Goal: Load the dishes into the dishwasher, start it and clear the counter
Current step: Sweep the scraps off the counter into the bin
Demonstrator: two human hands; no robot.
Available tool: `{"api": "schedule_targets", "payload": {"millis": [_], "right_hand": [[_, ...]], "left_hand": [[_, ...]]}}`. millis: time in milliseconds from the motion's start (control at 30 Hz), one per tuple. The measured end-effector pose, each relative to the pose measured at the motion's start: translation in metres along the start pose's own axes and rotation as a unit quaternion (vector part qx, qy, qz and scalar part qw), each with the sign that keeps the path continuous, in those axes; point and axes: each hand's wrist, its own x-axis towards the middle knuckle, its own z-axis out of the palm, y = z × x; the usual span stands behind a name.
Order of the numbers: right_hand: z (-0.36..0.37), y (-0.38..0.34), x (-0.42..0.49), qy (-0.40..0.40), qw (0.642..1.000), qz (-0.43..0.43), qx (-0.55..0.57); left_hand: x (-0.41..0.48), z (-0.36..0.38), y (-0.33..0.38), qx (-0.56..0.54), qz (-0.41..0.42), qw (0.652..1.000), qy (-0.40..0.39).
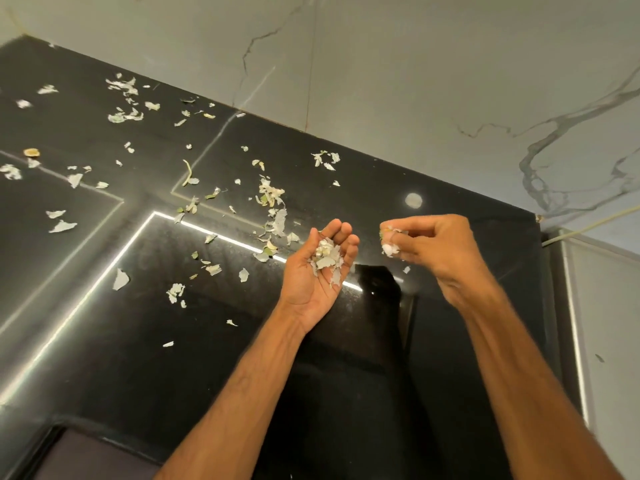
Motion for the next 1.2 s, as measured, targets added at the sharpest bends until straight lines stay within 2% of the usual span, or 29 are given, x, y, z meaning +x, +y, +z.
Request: {"api": "schedule_targets", "payload": {"millis": [67,200,300,433,633,900,1200], "right_hand": [[0.007,-0.007,-0.015,-0.028,0.998,0.004,0.058],[0.029,-0.009,-0.035,-0.052,0.996,-0.028,0.071],[0.047,0.0,-0.034,0.011,0.997,-0.076,0.014],[0.067,0.013,-0.028,0.107,0.981,-0.15,-0.059],[0.095,0.025,-0.037,0.176,0.957,-0.211,-0.097],[0.103,0.033,-0.048,0.113,0.962,-0.232,-0.092],[0.104,0.034,-0.053,0.104,0.965,-0.236,-0.045]], "left_hand": [[0.0,-0.001,0.0,0.004,0.001,1.0,-0.002],[-0.001,-0.002,0.0,0.038,0.001,0.999,0.005],[0.0,-0.005,-0.002,0.049,0.001,0.999,0.008],[0.001,-0.008,-0.004,0.057,0.003,0.998,0.002],[0.001,-0.005,-0.005,0.032,-0.002,0.999,-0.018],[0.001,-0.004,-0.004,0.012,0.001,1.0,-0.028],[0.002,-0.004,-0.003,-0.02,-0.012,0.999,-0.026]]}}
